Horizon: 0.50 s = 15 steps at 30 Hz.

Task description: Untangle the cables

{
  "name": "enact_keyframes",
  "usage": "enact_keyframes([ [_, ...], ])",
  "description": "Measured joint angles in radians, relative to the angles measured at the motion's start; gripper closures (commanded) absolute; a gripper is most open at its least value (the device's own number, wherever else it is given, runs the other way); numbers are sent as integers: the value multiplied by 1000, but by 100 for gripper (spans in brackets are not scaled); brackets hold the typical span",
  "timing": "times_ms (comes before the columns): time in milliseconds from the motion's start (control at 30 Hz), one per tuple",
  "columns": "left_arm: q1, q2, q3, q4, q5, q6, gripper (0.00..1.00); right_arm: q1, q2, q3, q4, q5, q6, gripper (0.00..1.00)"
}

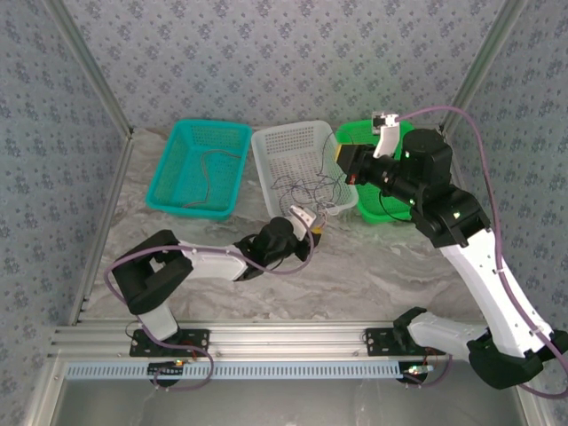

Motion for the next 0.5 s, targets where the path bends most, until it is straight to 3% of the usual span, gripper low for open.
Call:
enact_keyframes([
  [267,-2,-89,-49,6,-3,-6,65,-22,0,-1,-6,-2,0,100],
  [433,-3,-160,-55,17,-17,-2,96,-31,0,-4,-6,-12,4,100],
  [500,-4,-158,-55,12,-27,2,100,-33,0,-5,-6,-13,5,100],
])
